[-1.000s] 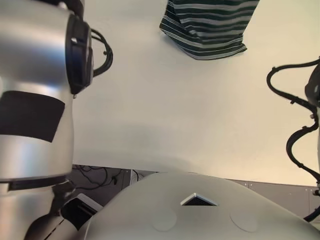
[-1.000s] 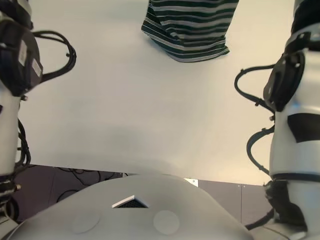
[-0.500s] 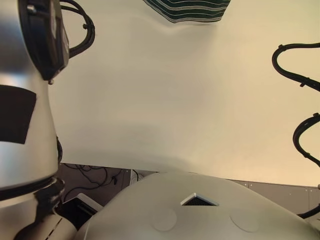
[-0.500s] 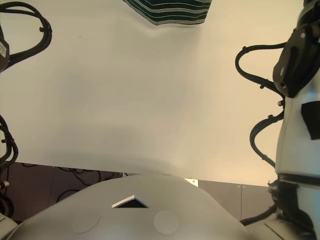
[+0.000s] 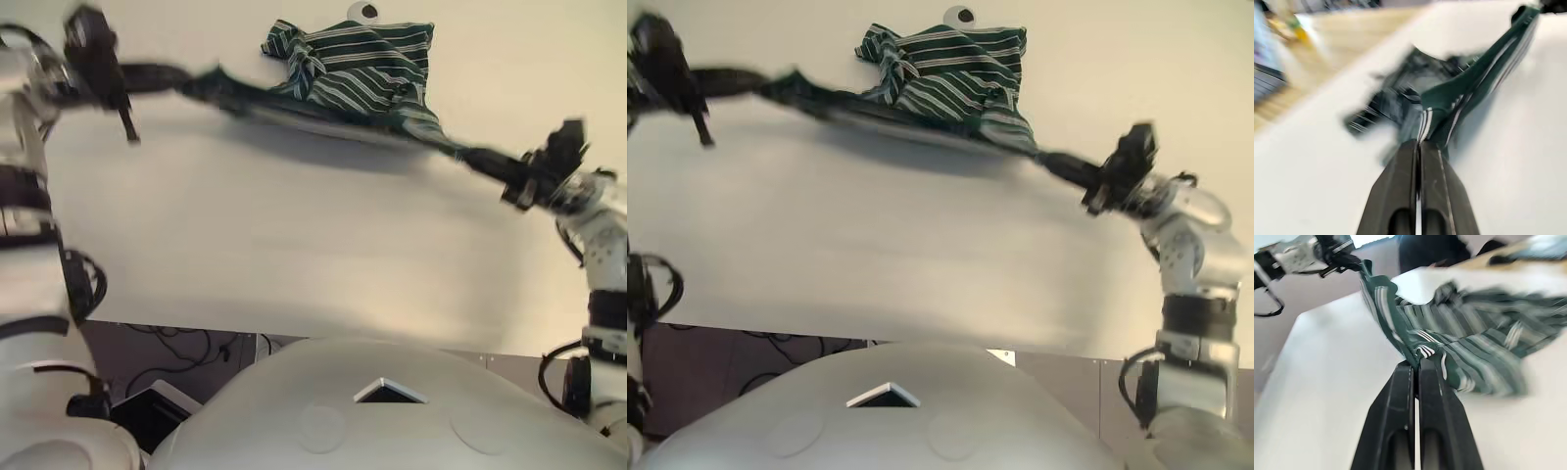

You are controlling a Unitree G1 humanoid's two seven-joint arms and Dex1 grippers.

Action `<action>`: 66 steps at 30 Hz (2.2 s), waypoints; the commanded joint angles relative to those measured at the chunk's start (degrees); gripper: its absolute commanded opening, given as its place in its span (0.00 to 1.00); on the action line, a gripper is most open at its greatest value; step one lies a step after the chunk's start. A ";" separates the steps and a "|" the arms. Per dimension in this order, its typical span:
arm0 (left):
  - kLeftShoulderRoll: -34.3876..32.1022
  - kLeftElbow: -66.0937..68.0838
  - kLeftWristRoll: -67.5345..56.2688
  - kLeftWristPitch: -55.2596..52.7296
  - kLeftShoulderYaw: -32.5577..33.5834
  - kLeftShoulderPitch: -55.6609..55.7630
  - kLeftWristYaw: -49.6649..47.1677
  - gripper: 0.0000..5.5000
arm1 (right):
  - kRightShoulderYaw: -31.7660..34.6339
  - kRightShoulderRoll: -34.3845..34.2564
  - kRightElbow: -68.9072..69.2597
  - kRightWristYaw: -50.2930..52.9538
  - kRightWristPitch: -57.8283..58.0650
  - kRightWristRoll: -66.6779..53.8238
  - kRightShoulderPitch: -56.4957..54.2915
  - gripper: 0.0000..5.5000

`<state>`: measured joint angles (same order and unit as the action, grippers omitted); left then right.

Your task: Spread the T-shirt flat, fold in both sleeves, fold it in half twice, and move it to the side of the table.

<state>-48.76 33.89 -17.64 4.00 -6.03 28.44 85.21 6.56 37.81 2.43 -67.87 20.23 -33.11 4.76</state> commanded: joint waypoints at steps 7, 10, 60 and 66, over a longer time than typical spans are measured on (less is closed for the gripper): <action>-18.20 -46.61 15.28 3.90 -8.46 -43.92 -0.91 0.01 | -9.61 16.74 34.92 4.43 8.86 13.25 23.81 0.00; -17.12 -51.12 15.47 -0.47 -8.09 -44.79 -4.50 0.06 | -7.39 18.51 35.89 3.18 12.40 9.90 24.16 0.07; -2.20 27.03 7.18 -15.40 7.47 -8.24 -9.17 0.38 | -5.72 -15.41 -24.29 58.52 -26.05 35.20 -19.86 0.42; 3.11 13.76 2.31 -25.72 7.65 -15.89 -7.30 0.38 | -6.65 -15.64 -24.27 57.29 -24.16 36.19 -20.63 0.42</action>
<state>-47.89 49.65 -16.68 -18.14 3.27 17.11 78.53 0.10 22.92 -22.42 -9.90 -4.77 2.79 -14.95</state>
